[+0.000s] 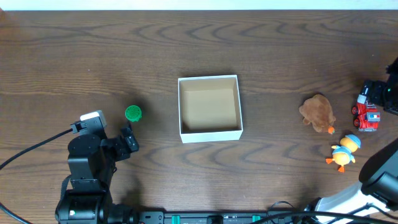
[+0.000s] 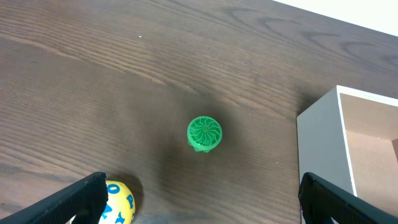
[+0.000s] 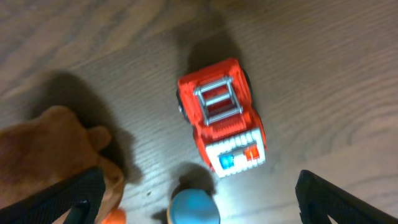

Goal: Pack container
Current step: 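Reach right gripper to the red fire truck and grasp it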

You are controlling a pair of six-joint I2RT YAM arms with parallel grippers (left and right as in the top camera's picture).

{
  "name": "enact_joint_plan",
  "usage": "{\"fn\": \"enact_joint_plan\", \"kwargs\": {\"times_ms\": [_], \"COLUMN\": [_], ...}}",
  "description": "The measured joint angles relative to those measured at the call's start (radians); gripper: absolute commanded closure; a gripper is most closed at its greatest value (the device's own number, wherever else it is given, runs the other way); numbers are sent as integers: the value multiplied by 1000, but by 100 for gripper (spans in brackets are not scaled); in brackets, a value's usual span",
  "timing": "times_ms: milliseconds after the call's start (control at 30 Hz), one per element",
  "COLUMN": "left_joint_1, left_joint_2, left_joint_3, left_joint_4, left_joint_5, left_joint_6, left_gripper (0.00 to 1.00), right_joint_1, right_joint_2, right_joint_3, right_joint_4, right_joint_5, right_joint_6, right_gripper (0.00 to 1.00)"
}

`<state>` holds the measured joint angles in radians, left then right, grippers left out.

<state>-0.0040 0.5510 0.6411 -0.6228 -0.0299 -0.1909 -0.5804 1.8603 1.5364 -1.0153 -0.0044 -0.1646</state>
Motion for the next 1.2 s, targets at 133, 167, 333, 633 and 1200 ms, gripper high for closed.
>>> {"fn": "enact_joint_plan", "kwargs": {"times_ms": [133, 167, 333, 633, 1200], "left_joint_1": [0, 0, 0, 0, 0], "left_joint_2": [0, 0, 0, 0, 0], "left_joint_3": [0, 0, 0, 0, 0], "left_joint_4": [0, 0, 0, 0, 0], "left_joint_5": [0, 0, 0, 0, 0], "left_joint_6": [0, 0, 0, 0, 0], "left_gripper": [2, 2, 2, 2, 2], "right_joint_1": [0, 0, 0, -2, -9], "right_joint_2": [42, 51, 102, 185, 196], "right_joint_3": [0, 0, 0, 0, 0], "right_joint_4": [29, 37, 49, 52, 36], "right_joint_5": [1, 1, 8, 24, 27], "right_joint_6": [-13, -14, -24, -27, -24], "right_gripper": [1, 1, 5, 15, 48]}}
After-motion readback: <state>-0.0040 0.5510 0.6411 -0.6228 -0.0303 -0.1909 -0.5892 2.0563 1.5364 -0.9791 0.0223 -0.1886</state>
